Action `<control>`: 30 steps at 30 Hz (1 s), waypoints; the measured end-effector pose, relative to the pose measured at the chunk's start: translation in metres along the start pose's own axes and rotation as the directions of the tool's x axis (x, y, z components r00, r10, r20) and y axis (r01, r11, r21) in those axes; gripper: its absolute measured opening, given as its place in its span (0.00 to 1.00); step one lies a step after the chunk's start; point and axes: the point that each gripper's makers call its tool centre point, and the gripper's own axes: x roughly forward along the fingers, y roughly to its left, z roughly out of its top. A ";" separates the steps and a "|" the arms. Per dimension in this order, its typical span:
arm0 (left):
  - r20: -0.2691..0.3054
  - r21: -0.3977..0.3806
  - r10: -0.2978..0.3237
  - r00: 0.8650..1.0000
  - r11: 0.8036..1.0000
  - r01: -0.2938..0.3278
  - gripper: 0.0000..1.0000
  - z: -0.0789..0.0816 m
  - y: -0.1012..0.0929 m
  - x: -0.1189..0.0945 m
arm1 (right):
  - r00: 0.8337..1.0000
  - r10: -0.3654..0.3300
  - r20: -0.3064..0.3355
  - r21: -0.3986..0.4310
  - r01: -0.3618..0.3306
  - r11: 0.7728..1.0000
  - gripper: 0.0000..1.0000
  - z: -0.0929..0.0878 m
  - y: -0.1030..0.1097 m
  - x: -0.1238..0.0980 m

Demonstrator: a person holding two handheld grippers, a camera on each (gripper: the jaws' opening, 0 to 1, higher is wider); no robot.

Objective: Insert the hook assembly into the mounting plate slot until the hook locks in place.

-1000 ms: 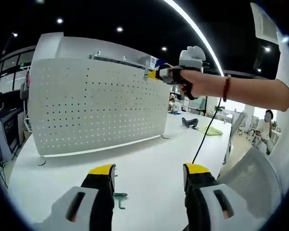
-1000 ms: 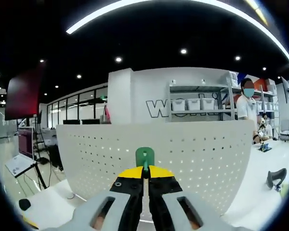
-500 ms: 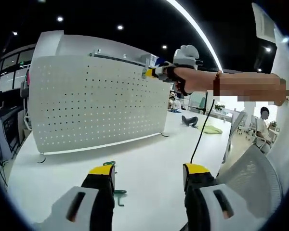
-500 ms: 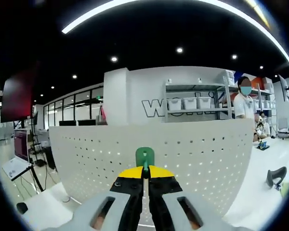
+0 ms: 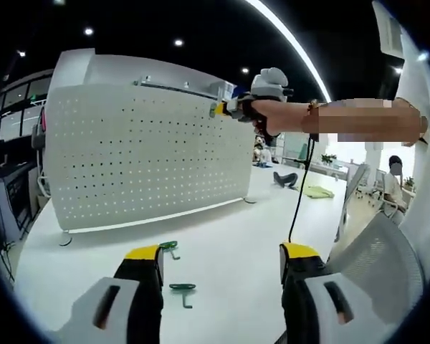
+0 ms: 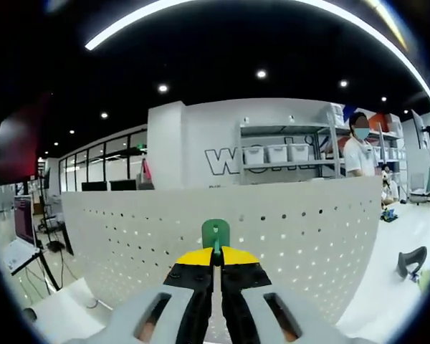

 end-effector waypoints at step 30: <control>-0.026 -0.018 0.018 1.000 1.000 -0.018 0.74 -0.008 0.013 0.004 | 0.999 -0.016 -0.034 0.025 0.017 1.000 0.01 -0.003 -0.002 0.037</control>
